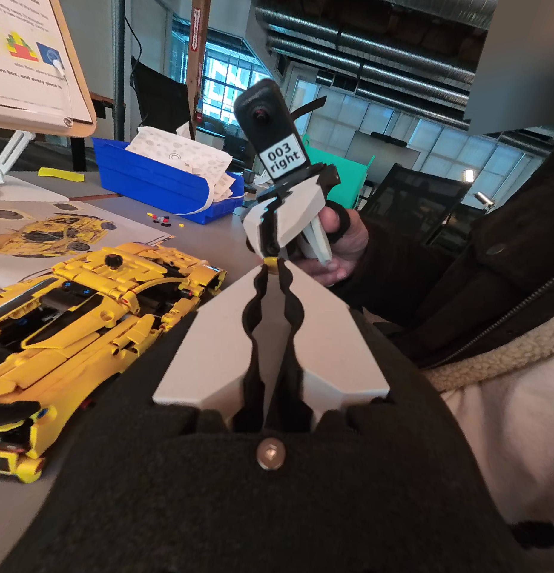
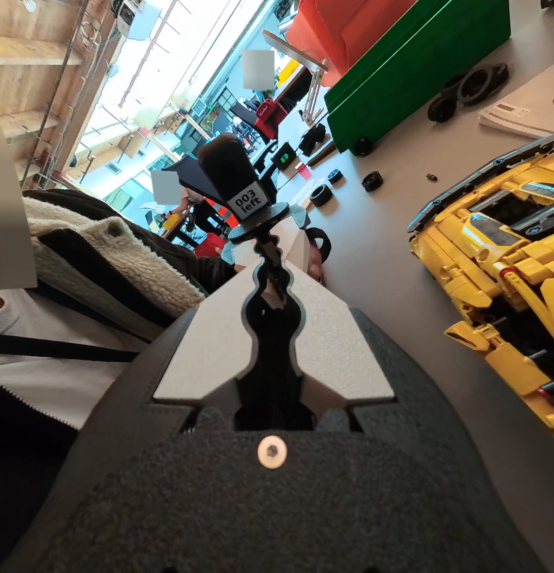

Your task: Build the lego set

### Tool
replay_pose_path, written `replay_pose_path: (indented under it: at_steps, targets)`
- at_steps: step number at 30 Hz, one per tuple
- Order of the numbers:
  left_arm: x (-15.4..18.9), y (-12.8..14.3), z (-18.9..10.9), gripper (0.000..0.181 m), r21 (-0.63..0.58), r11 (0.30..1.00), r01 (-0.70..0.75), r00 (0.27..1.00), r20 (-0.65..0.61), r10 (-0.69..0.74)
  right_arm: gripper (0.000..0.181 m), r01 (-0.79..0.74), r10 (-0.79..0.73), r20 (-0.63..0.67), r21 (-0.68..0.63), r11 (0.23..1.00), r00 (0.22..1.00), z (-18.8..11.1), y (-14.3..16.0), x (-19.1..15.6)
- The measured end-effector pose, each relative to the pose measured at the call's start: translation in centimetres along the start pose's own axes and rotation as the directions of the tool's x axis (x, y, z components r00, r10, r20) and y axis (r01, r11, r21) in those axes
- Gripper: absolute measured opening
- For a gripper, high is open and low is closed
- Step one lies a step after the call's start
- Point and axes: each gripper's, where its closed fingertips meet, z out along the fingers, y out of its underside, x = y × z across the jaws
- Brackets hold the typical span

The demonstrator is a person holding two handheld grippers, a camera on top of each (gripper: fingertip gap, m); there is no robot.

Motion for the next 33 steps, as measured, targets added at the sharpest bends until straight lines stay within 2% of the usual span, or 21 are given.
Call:
replay_pose_path:
  at_steps: [7,16,33]
  targets:
    - [-0.2,-0.9,-0.4,0.007,0.073,0.987,0.142,0.989,-0.059,-0.137,0.007,-0.014,0.014,-0.002,0.031,0.999,1.0,0.5,-0.8,-0.1]
    - [0.1,-2.8,-1.4,0.007,0.182,0.978,0.106,0.993,-0.066,-0.096,0.007,0.089,-0.088,-0.073,0.012,0.996,0.993,1.6,-2.2,-1.2]
    - [0.3,-2.8,-1.4,0.007,0.18,0.979,0.097,0.994,-0.074,-0.085,0.015,0.117,-0.116,-0.068,0.008,0.993,0.991,1.2,-1.9,-1.9]
